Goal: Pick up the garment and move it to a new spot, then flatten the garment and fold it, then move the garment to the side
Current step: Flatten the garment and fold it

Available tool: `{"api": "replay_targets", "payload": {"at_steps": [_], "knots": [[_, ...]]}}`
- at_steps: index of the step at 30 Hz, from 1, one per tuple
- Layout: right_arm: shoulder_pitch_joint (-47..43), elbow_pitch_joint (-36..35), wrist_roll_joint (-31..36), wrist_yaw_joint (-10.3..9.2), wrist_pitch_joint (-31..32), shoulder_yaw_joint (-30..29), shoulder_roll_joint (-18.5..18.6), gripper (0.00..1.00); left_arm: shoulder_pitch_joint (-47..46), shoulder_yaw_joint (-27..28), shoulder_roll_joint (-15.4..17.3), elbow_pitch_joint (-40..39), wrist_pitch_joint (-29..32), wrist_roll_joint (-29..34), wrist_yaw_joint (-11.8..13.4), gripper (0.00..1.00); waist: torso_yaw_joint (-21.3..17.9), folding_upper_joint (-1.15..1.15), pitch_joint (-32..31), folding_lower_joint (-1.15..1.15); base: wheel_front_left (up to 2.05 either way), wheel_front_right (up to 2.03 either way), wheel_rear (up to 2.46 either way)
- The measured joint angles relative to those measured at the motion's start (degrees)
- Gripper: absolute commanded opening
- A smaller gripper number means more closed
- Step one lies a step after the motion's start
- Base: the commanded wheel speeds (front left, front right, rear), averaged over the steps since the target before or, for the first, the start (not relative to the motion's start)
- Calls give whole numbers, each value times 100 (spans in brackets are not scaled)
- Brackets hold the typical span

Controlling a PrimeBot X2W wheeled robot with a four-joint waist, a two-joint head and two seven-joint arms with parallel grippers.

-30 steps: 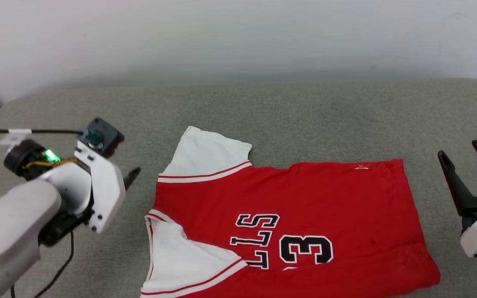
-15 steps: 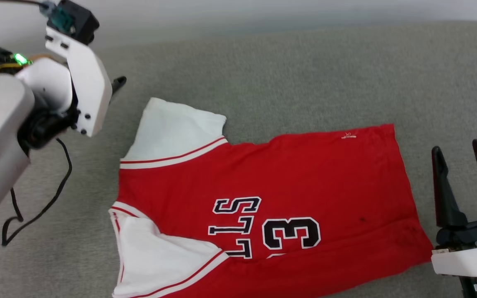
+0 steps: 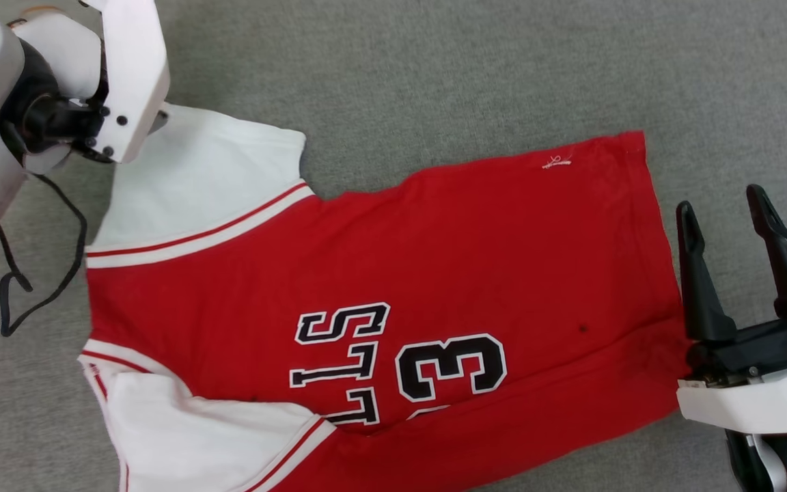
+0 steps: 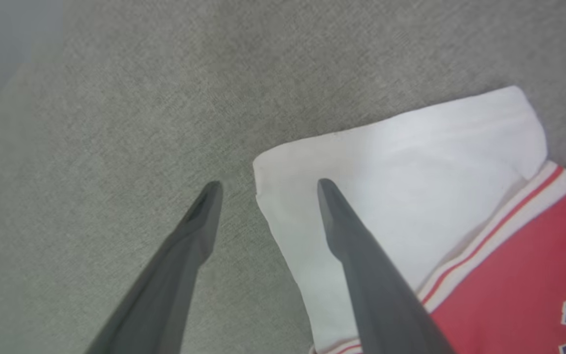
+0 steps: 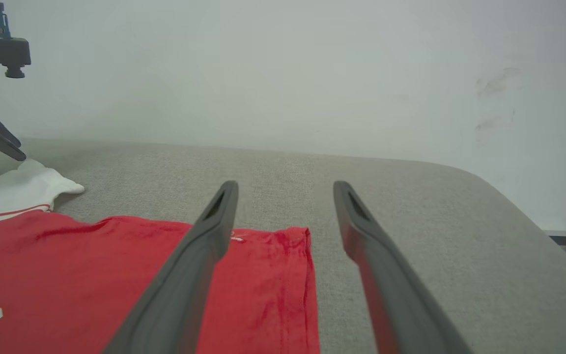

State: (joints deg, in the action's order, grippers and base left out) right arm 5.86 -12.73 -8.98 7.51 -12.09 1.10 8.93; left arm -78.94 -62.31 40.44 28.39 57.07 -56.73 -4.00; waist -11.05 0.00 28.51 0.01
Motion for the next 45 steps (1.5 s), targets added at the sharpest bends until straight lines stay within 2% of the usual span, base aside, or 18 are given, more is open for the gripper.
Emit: {"api": "replay_targets", "payload": {"at_steps": [4, 9, 10, 11, 19, 23, 27, 32, 39, 42, 45], "knots": [[143, 109, -1, 0, -83, 85, -1, 100, -116, -229, 55, 63, 361, 147, -110, 100, -114, 0, 271, 0, 0, 0, 0], [237, 268, -2, 0, -142, 157, 3, 100, -190, -212, 94, 7, 383, 47, -205, 100, -164, 0, 441, 0, 0, 0, 0], [241, 299, -2, 0, -154, 162, 4, 100, -193, -218, 105, -3, 386, 43, -208, 27, -164, 0, 451, 0, 0, 0, 0], [241, 341, -2, 0, -158, 163, 5, 100, -193, -219, 112, -7, 387, 32, -214, 0, -162, 0, 457, 0, 0, 0, 0], [372, 493, -2, 0, -174, 5, 121, 100, -69, -293, 70, -25, 102, -10, -265, 0, -72, 0, 254, 0, 0, 0, 0], [564, 446, 24, 0, -52, -194, 435, 100, 103, -344, 44, -126, -219, -47, -305, 0, 29, 0, -11, 0, 0, 0, 0], [966, 365, -15, 0, 335, -264, 956, 100, 193, -398, 37, -392, -531, -87, -324, 0, 156, 0, -317, 0, 0, 0, 0], [1578, 461, -458, 0, 1740, 197, 1962, 100, 308, -522, 67, -701, -753, -127, -333, 0, 365, 0, -605, -1, 0, 0, 0], [2537, 657, -1864, 0, 4318, 1486, 3445, 100, 357, -637, 124, -1079, -988, -160, -334, 0, 612, 0, -714, -1, 0, 0, 0], [3001, 728, -2414, 1, 5297, 2080, 3920, 100, 341, -675, 94, -1167, -1073, -176, -334, 0, 686, 0, -650, -1, 0, 0, 0], [3486, 865, -2807, 0, 6103, 2577, 4177, 100, 278, -734, 48, -1220, -1140, -143, -334, 0, 769, 0, -553, -1, 0, 0, 0]]}}
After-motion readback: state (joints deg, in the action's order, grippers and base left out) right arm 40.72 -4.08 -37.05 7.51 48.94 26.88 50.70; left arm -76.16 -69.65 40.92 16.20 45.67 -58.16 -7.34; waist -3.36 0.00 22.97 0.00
